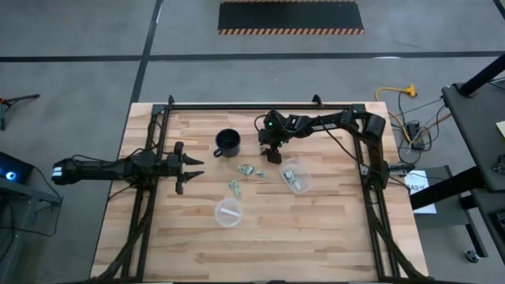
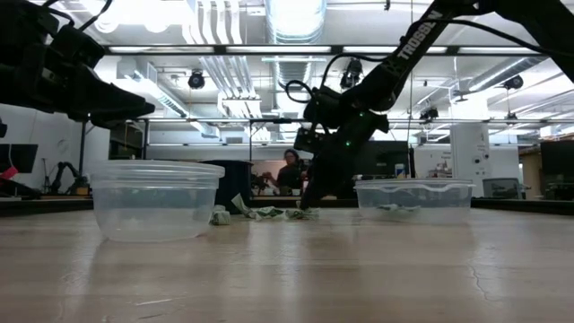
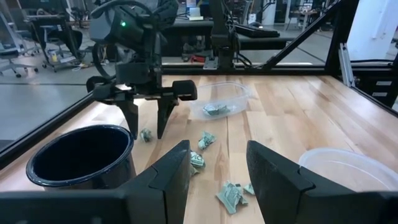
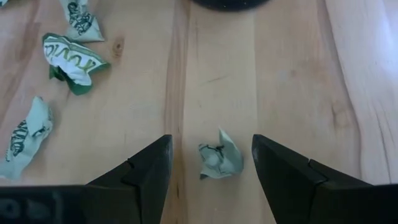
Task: Pick and place Stevia / Truvia into bins
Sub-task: Put the white stevia packet into the top transparent container
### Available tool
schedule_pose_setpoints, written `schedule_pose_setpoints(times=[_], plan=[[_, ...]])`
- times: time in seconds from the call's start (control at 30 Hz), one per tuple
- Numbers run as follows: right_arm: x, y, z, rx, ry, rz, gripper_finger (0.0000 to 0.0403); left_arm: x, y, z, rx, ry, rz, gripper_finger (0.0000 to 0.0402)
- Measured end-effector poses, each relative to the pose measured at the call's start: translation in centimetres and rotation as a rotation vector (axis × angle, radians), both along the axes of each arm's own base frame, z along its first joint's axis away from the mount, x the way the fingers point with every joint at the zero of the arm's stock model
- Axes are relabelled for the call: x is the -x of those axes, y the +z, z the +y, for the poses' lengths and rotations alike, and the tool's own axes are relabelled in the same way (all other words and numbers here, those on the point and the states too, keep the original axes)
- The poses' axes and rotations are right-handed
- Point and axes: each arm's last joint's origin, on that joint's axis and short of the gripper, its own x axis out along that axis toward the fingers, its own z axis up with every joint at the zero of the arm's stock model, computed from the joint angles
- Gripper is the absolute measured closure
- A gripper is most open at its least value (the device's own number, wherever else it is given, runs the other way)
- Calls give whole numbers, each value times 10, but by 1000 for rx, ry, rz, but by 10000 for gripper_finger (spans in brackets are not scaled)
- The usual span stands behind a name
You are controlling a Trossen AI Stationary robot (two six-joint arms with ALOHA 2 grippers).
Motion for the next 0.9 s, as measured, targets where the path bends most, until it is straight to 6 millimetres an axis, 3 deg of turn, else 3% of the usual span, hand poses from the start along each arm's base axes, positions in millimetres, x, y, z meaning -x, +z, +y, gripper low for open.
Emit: schedule_pose_setpoints(times=[0.3, 0.47, 0.7, 0.9], plan=[[2, -1, 0, -3, -2, 7, 218, 0, 0, 0, 0, 0, -1, 260], [2, -2, 0, -4, -3, 9, 269, 0, 0, 0, 0, 0, 0, 260], [2, -1, 0, -16, -18, 9, 378, 0, 0, 0, 0, 0, 0, 260], [3, -1, -1, -24, -27, 14, 388, 0, 0, 0, 0, 0, -2, 260]])
